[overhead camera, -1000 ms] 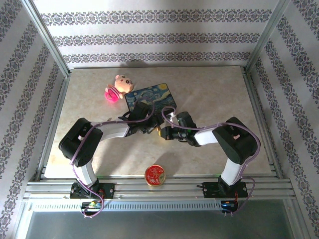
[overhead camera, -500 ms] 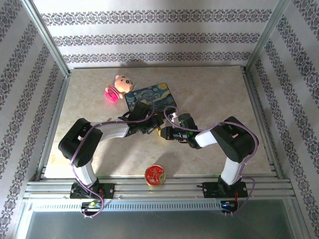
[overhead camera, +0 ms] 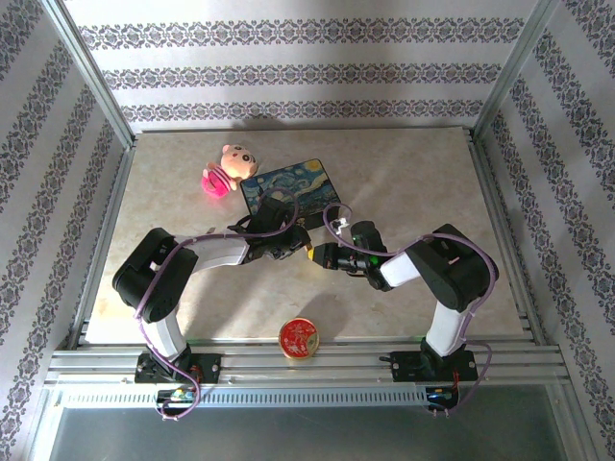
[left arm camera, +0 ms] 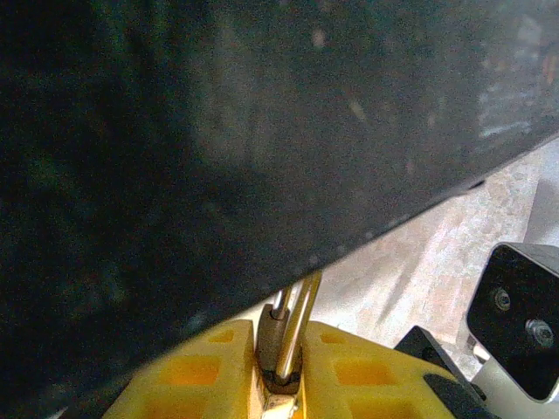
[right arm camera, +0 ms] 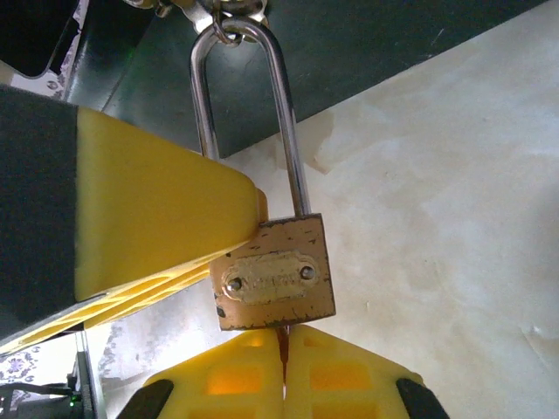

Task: Unlock a padlock with a key

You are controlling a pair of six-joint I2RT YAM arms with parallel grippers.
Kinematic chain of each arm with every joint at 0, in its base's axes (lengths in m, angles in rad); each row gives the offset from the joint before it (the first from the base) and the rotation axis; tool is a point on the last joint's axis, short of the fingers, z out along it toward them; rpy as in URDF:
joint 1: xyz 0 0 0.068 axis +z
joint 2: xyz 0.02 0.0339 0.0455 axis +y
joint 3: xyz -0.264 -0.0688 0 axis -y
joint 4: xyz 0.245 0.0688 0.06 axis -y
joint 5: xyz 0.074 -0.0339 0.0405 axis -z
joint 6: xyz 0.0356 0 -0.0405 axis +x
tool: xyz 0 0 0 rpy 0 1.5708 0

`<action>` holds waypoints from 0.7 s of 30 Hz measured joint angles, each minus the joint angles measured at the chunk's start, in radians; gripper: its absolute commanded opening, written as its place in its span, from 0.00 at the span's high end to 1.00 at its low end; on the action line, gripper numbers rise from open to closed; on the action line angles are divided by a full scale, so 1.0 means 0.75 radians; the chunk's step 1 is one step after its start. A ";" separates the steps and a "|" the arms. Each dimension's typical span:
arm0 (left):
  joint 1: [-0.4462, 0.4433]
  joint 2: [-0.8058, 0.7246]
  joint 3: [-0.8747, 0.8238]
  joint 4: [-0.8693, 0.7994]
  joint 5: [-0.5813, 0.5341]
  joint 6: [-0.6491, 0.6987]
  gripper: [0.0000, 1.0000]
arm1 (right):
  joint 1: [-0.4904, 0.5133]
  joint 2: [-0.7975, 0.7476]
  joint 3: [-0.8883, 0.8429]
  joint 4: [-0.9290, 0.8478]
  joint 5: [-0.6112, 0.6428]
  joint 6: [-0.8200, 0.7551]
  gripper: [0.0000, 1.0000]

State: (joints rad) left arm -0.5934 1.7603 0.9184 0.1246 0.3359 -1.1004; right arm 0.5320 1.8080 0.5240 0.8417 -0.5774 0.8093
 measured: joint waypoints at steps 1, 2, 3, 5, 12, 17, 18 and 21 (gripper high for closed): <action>0.000 0.000 -0.004 0.010 0.001 -0.001 0.84 | -0.001 0.003 -0.004 0.012 0.000 0.006 1.00; 0.000 -0.002 -0.010 0.021 0.002 -0.001 0.86 | -0.003 0.006 -0.007 0.023 -0.001 0.010 1.00; 0.000 -0.003 -0.016 0.030 0.003 -0.002 0.89 | -0.007 0.008 -0.012 0.035 -0.006 0.019 1.00; 0.000 -0.008 -0.025 0.048 0.006 -0.005 0.95 | -0.012 0.010 -0.023 0.061 -0.011 0.040 1.00; 0.000 -0.020 -0.035 0.060 0.006 -0.010 1.00 | -0.020 0.010 -0.045 0.121 -0.021 0.082 0.98; 0.000 -0.026 -0.043 0.064 0.012 -0.010 1.00 | -0.020 0.010 -0.051 0.130 -0.020 0.104 0.88; 0.000 -0.028 -0.044 0.064 0.015 -0.010 1.00 | -0.020 0.010 -0.053 0.131 -0.020 0.107 0.87; 0.000 -0.032 -0.051 0.066 0.017 -0.010 1.00 | -0.020 0.010 -0.058 0.131 -0.013 0.109 0.84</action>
State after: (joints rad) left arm -0.5934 1.7367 0.8799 0.1741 0.3485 -1.1076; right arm 0.5167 1.8156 0.4805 0.9398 -0.5869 0.8913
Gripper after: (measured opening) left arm 0.051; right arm 0.149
